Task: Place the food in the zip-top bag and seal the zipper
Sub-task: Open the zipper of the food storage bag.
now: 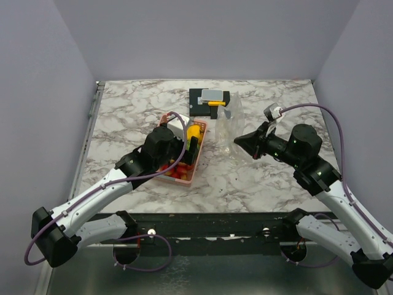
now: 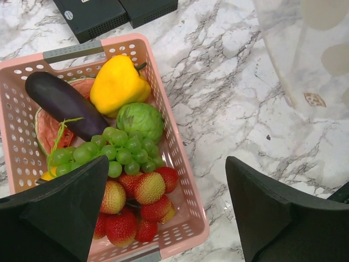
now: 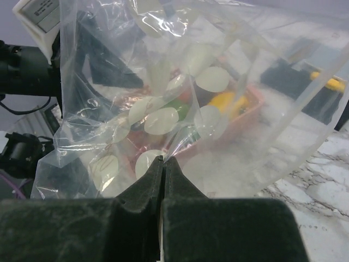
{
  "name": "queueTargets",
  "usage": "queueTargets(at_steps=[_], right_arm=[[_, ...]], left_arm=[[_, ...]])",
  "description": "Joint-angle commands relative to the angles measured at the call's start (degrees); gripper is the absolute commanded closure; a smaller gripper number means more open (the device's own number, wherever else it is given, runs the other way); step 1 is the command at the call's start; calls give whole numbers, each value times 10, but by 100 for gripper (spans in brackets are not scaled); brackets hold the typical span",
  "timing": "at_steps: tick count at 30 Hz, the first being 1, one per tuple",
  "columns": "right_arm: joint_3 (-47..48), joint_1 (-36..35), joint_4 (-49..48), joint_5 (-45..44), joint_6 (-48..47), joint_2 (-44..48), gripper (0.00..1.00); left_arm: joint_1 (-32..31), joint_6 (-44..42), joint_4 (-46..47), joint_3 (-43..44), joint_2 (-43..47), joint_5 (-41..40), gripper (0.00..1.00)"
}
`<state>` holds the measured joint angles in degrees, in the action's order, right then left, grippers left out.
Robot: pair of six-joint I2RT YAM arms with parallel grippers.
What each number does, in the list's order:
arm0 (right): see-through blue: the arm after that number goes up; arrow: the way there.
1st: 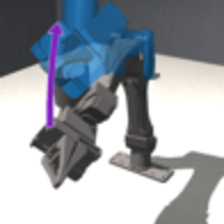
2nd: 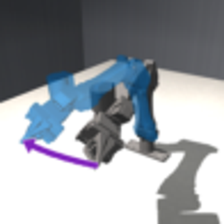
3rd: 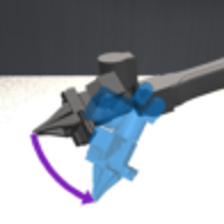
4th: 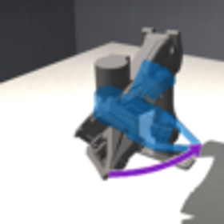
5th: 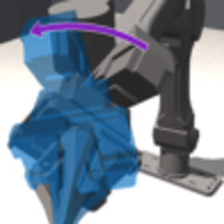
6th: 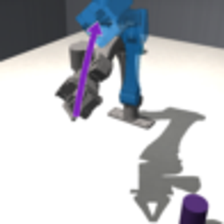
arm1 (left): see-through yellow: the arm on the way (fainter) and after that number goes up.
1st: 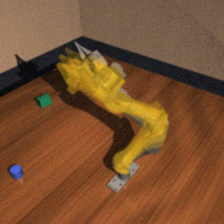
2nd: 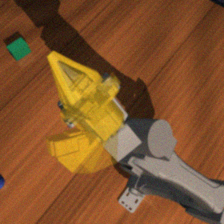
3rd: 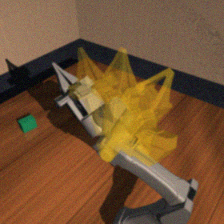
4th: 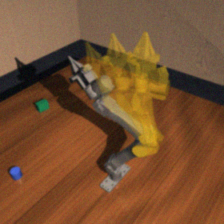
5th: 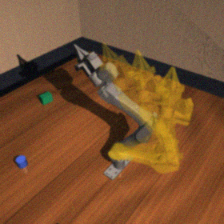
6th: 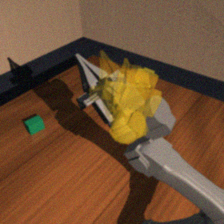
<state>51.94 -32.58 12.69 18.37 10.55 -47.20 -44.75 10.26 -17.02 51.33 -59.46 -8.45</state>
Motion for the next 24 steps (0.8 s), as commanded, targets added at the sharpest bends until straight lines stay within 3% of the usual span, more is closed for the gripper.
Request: queueTargets(at_steps=[1,5,13,19,24], right_arm=[[23,-4,-7,59,23,15,99],[41,-4,-5,75,42,31,99],[85,-4,37,105,78,37,99],[89,-3,35,126,107,63,99],[87,-3,22,168,143,75,99]], left_arm=[[-3,30,15,12,18,22,8],[12,71,38,5,19,53,6],[119,199,162,-58,30,241,6],[182,351,365,-151,49,390,6],[188,467,540,-198,48,449,6]])
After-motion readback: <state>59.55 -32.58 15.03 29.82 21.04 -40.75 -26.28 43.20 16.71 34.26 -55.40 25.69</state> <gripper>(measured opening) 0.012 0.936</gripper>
